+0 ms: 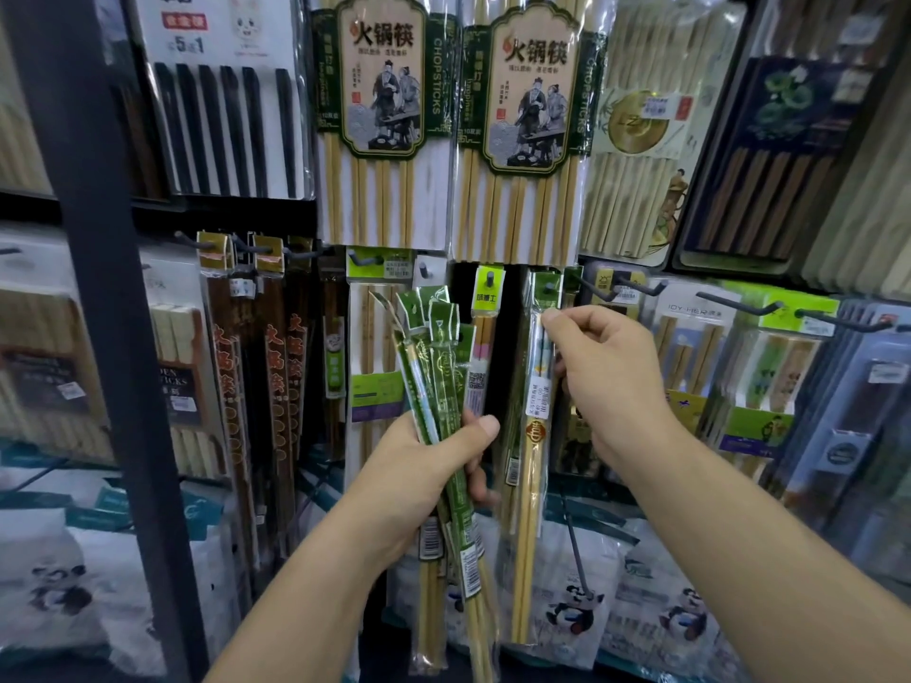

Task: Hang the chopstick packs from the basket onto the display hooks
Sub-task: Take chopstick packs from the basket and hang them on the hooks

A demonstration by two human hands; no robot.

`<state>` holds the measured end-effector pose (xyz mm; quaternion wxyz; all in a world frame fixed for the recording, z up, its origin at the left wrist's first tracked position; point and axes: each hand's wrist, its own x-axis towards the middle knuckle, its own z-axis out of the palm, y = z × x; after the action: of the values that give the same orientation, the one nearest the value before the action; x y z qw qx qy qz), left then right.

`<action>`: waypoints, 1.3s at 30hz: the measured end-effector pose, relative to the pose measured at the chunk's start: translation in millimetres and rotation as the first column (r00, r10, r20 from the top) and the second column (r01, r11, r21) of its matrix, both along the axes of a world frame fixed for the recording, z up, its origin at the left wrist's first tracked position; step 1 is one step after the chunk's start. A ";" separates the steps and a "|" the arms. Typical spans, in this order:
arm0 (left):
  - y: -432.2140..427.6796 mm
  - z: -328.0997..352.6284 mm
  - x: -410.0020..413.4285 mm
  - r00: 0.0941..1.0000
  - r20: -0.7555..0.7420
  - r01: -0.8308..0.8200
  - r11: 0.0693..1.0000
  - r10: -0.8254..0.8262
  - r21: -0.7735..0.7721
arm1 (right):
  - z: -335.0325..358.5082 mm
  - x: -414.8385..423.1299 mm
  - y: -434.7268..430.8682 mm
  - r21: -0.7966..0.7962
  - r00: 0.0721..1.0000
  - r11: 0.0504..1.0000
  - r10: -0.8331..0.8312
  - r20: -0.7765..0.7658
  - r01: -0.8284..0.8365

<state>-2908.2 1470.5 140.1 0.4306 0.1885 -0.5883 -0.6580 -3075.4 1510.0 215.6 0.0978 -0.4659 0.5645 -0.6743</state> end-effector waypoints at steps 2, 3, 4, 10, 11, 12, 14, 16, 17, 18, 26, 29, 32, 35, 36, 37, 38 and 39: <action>2.4 2.3 -1.4 1.000 0.008 -0.024 0.999 0.025 -0.034 | -0.8 -1.0 -1.2 0.014 1.000 1.000 -0.004 0.021 0.003; 3.1 2.8 -1.9 0.999 0.030 -0.042 0.998 0.043 -0.053 | -1.0 -1.6 -1.7 0.024 1.000 1.000 -0.013 0.023 0.012; 3.8 3.0 -2.8 0.998 0.043 -0.052 0.996 0.055 -0.066 | -1.5 -2.2 -1.7 0.036 1.000 0.999 -0.029 0.013 0.028; 8.8 4.1 -7.9 1.000 -0.006 0.016 0.999 -0.017 -0.047 | -12.2 -2.7 6.8 0.040 0.985 0.988 -0.146 -0.088 0.150; 9.2 2.9 -9.4 1.000 -0.004 0.019 0.998 -0.019 -0.054 | -13.4 -1.3 9.4 0.038 0.985 0.988 -0.143 -0.092 0.147; 9.3 1.5 -10.8 1.000 -0.002 0.017 0.998 -0.017 -0.061 | -14.0 0.6 12.0 0.038 0.987 0.991 -0.124 -0.098 0.129; 10.5 0.3 -13.2 1.000 0.002 0.006 0.998 -0.006 -0.065 | -13.9 6.1 17.5 0.038 0.996 0.999 -0.010 -0.088 0.013; 12.8 1.3 -15.5 1.000 -0.017 -0.006 0.997 0.004 -0.083 | -13.3 12.7 23.4 0.056 0.986 0.988 0.151 -0.069 -0.147; 14.2 2.1 -16.5 0.999 -0.033 -0.012 0.995 0.009 -0.099 | -13.4 15.3 26.1 0.065 0.975 0.976 0.212 -0.069 -0.207; 15.0 2.7 -17.3 0.999 -0.041 -0.018 0.993 0.013 -0.118 | -13.7 16.9 28.5 0.068 0.966 0.968 0.246 -0.073 -0.242; 18.3 -3.3 -25.9 0.999 0.009 -0.051 0.991 0.052 -0.123 | -11.4 11.6 33.4 0.071 0.977 0.976 0.208 -0.039 -0.205; 16.3 -4.6 -26.3 0.996 -0.008 -0.094 0.989 0.094 -0.118 | -5.7 1.7 32.9 0.026 0.987 0.986 0.162 0.012 -0.162; 15.2 -4.8 -24.9 0.996 -0.009 -0.091 0.989 0.090 -0.121 | 0.4 -10.0 32.8 -0.023 0.994 0.995 0.097 0.042 -0.096; 17.4 -5.7 -26.4 0.996 0.022 -0.087 0.985 0.091 -0.146 | 2.1 -20.4 32.1 -0.055 0.998 0.998 0.034 0.061 -0.031; 18.0 -6.5 -28.1 0.995 0.032 -0.087 0.983 0.093 -0.162 | 1.9 -23.3 31.6 -0.056 0.998 0.998 0.014 0.062 -0.010; 18.4 -7.5 -29.7 0.995 0.040 -0.082 0.982 0.090 -0.169 | 1.5 -25.9 31.3 -0.052 0.998 0.999 -0.007 0.062 0.010; 18.5 -8.4 -31.2 0.996 0.043 -0.071 0.984 0.079 -0.161 | 1.1 -28.2 30.8 -0.045 0.998 0.999 -0.023 0.064 0.026; 18.7 -8.7 -32.6 0.997 0.044 -0.055 0.988 0.062 -0.142 | 1.0 -30.3 30.2 -0.035 0.997 0.999 -0.032 0.067 0.034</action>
<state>-2940.8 1489.2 131.4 0.4477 0.1909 -0.6377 -0.5971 -3105.6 1540.1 216.6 0.0970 -0.4356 0.5563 -0.7010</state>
